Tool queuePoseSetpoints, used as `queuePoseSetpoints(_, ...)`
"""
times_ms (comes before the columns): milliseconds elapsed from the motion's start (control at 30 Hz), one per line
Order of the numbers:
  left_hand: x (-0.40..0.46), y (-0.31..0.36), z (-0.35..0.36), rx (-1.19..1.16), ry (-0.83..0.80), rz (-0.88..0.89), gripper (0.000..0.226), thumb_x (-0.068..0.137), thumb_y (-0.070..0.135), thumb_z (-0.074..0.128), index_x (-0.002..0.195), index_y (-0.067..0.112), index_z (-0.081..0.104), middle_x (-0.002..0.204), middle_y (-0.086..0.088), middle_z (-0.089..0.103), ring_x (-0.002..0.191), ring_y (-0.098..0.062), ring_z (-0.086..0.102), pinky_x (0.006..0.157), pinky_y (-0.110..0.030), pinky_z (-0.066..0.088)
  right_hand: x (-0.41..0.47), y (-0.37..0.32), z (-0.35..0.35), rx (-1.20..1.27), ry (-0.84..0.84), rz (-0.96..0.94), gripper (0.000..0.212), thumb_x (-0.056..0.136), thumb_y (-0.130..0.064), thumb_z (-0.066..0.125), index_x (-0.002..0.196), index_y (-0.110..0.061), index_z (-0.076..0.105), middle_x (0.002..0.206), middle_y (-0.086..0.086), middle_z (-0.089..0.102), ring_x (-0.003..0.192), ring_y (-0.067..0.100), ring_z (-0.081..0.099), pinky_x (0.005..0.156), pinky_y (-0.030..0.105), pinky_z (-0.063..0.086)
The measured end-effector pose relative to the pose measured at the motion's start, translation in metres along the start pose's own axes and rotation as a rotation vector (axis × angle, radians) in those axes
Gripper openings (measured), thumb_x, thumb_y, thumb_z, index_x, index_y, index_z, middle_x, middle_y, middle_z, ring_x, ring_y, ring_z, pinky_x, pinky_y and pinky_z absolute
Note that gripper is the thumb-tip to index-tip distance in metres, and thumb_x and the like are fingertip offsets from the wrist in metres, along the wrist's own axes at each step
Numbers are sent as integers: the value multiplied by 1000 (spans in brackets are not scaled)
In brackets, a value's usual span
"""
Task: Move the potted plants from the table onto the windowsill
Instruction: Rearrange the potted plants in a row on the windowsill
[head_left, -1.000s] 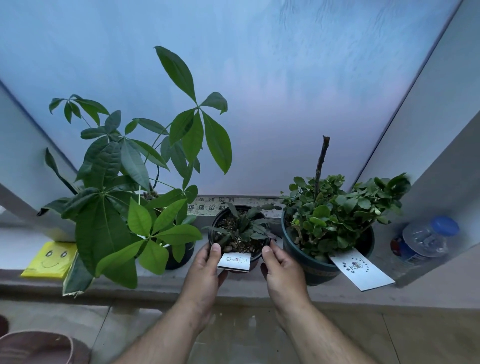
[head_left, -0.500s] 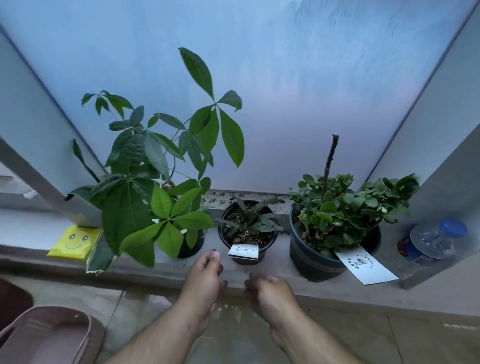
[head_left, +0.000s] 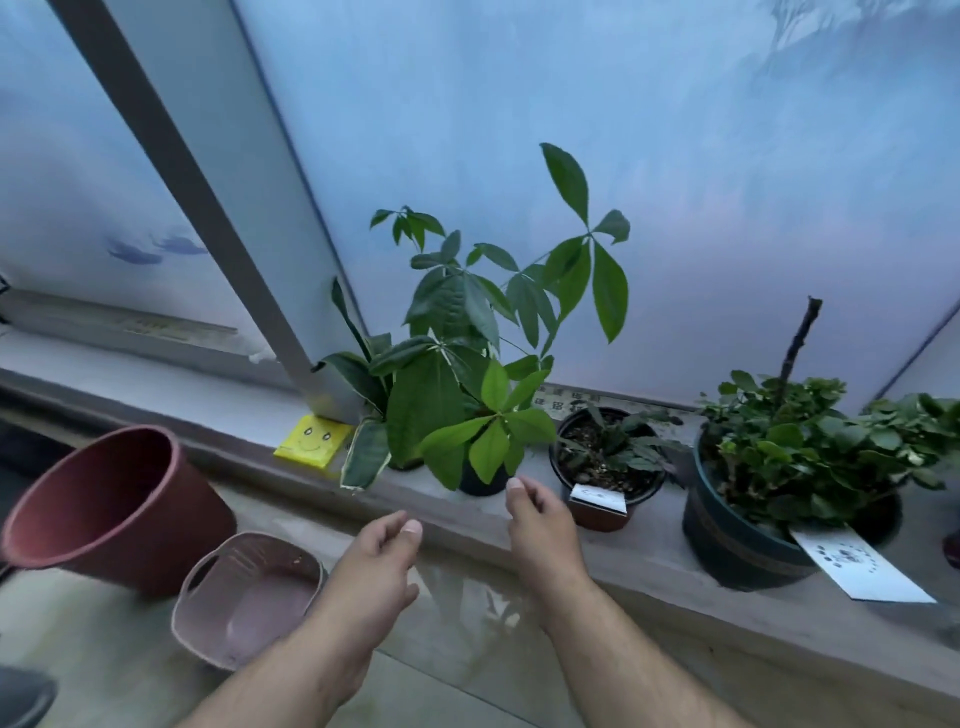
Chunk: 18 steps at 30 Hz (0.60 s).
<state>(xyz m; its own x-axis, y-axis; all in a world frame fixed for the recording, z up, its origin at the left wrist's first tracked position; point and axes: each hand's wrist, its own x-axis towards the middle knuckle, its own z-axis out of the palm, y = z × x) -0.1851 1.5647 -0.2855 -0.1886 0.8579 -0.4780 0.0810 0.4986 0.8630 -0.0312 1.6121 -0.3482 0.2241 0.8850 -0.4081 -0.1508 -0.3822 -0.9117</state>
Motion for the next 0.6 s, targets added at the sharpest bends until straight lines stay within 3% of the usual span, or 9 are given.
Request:
queuePoseSetpoints(67,6,-1,1,16,-21,15,27,100,33,54,126,26,55,117,6,62,105,-12,59,102,-47,51,8,-8,4,-3,-4,-11,20,101,-35,57,119,-29,64,95,-13,66,90,6,60,82,28,51)
queuePoseSetpoints(133,21,-6,-2,28,-40,13,25,100,35,53,123,28,55,121,7,61,111,-13,58,105,-47,49,14,-12,15,0,-12,-2,14,102,-30,55,90,-28,60,61,-19,53,62,1,44,56,20,36)
queuePoseSetpoints(200,34,-5,-1,46,-67,11,30,99,38,53,128,28,54,130,5,58,122,-15,55,109,-46,45,18,-13,18,-40,28,4,27,103,-23,54,77,-24,54,54,-16,48,56,2,39,52,21,30)
queuePoseSetpoints(300,64,-1,3,21,-92,-8,49,100,39,51,146,24,44,145,3,50,131,-17,48,113,-46,40,31,-15,31,-68,109,-52,13,97,-26,56,94,-18,66,85,-2,69,81,14,61,74,34,49)
queuePoseSetpoints(333,74,2,4,26,-122,-5,49,101,37,49,148,24,42,145,4,50,131,-16,48,114,-45,38,37,-15,36,-66,120,-88,19,91,-31,59,99,-18,69,95,3,73,94,21,67,84,41,53)
queuePoseSetpoints(400,95,5,10,3,-189,24,37,103,34,47,140,29,47,129,13,58,123,-15,51,110,-38,39,44,-18,45,14,135,-146,28,82,-34,61,100,-14,71,106,17,73,108,35,68,91,52,56)
queuePoseSetpoints(500,93,15,15,-18,-186,102,16,103,32,48,111,44,55,101,32,58,103,-2,57,89,-26,39,46,-18,47,152,76,-152,34,80,-37,52,101,-16,70,112,18,71,108,27,66,97,46,54)
queuePoseSetpoints(533,92,15,14,-41,-187,154,16,102,33,49,103,47,56,96,35,57,95,8,54,81,-21,39,46,-17,48,179,56,-139,43,81,-38,53,114,-15,69,122,14,70,116,25,64,101,46,54)
queuePoseSetpoints(600,84,25,10,-18,-167,224,24,102,28,50,91,49,54,80,38,59,80,17,50,68,-12,37,46,-14,49,259,-29,-120,47,95,-32,59,139,-15,58,128,0,70,118,11,64,87,29,58)
